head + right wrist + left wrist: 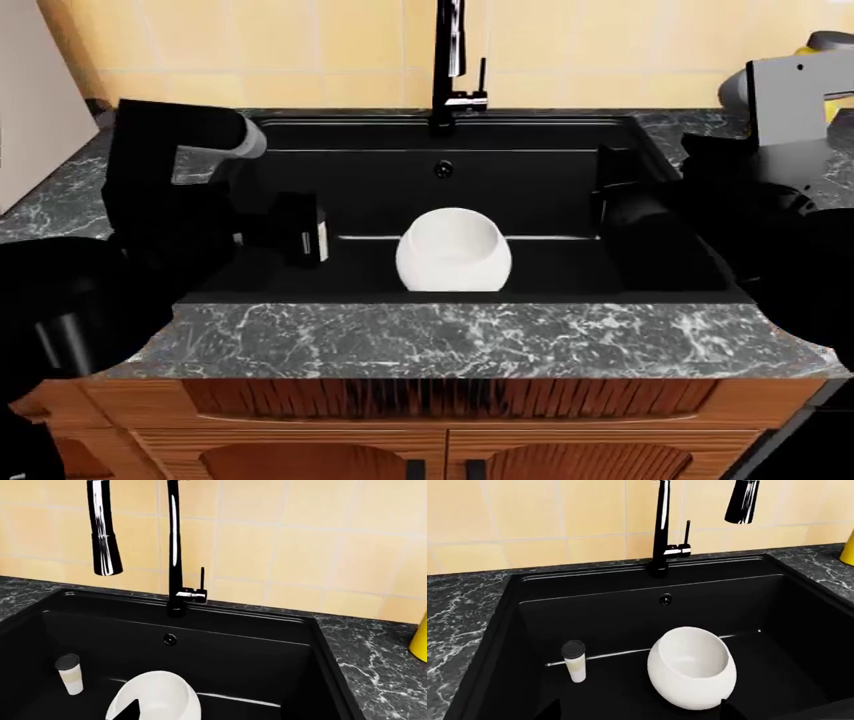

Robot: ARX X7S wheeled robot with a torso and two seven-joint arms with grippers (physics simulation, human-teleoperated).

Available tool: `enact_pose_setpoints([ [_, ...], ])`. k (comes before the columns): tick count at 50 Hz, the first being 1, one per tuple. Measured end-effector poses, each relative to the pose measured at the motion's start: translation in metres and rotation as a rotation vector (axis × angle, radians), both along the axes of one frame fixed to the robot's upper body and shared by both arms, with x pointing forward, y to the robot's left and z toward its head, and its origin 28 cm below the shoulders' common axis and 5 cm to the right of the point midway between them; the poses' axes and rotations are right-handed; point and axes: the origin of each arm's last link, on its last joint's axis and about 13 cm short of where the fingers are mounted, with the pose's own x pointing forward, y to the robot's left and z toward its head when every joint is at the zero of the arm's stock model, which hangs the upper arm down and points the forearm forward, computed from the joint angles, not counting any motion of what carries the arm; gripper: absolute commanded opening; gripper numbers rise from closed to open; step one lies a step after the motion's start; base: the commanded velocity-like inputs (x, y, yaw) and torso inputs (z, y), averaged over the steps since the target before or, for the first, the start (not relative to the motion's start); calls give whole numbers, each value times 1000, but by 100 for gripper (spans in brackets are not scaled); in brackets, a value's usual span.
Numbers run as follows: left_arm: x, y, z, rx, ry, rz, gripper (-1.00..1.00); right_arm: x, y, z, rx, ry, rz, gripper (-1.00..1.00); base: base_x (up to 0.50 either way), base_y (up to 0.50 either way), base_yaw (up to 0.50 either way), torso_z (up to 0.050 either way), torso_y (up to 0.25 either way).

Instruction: Pick the cup and bowl from the sink and place them on the counter for drying.

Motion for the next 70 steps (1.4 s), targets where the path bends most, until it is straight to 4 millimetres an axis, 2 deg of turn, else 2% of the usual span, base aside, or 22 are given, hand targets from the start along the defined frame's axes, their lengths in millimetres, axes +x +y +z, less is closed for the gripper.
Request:
enact_pose_setpoints([
  [41,2,3,-6,19,51,6,100,2,-1,-12,12,51,-12,100,458,0,0,0,1],
  [58,2,5,-11,18,77,9,100,1,0,-15,11,74,-1,100,204,0,0,0,1],
  [70,-1,3,-21,32,120,5,100,0,5,-22,-4,192,36,100,0,0,0,0,0],
])
